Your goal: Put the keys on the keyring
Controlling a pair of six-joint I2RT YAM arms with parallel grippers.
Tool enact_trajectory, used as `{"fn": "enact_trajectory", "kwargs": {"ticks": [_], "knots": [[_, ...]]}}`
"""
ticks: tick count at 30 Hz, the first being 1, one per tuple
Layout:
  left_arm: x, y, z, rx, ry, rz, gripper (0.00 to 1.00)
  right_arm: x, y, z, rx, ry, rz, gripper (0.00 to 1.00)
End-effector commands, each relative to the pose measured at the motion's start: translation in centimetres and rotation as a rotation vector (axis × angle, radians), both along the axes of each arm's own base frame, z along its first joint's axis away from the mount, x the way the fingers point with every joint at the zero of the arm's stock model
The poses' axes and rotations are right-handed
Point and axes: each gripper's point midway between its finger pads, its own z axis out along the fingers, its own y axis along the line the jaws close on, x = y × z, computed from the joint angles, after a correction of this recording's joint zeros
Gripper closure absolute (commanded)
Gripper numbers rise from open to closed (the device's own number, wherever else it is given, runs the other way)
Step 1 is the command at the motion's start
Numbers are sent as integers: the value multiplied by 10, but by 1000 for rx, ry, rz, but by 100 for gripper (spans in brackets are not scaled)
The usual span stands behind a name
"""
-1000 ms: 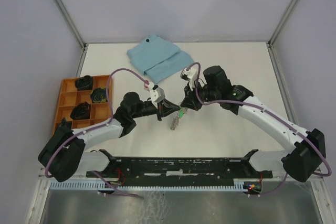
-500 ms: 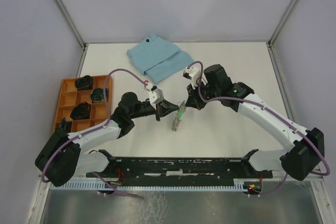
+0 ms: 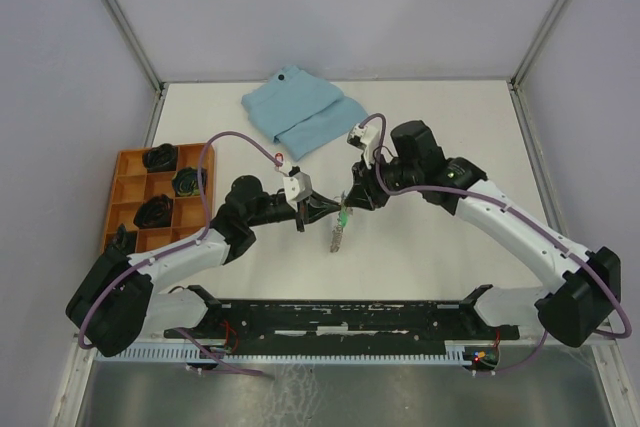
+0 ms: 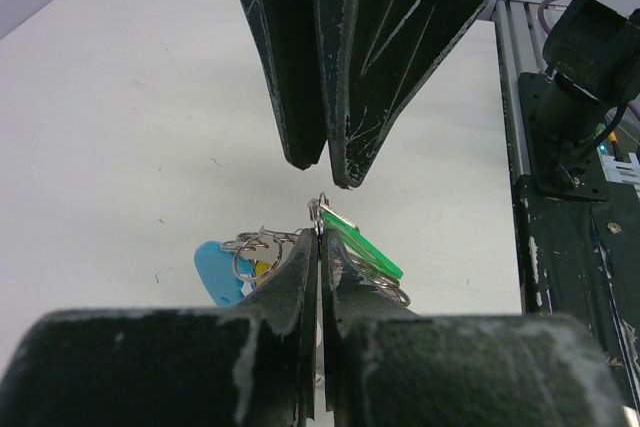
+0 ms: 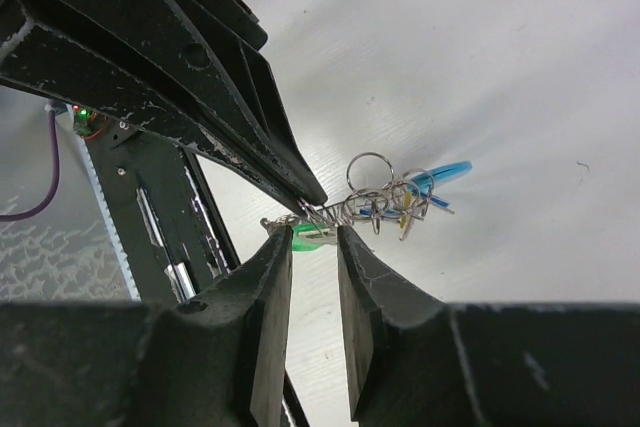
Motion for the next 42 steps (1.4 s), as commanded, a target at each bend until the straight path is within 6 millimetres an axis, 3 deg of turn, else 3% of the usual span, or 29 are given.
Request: {"fn": "enact_trajectory", "kwargs": {"ticks": [1,13,25,33,35,39,42], "knots": [[-1,-3,32,-60,-140,-32,97,6,16,21,85,-32,39,67],[5,-2,34,-68,-137,4,97,3,17,5,63,29,56,73],[16,2,32,-17,-158,69,97,5,6,-4,-4,41,4,99],[25,3,30,106,-253,143,97,-5,12,-3,35,76,52,99],[28,4,30,153,-299,165,97,-1,9,-6,32,45,25,95],[26,7,35,214,-432,174,97,12,-2,-3,73,-79,-53,73],[27,7,36,276,-530,180,97,16,-6,-5,106,-142,-71,64]]}}
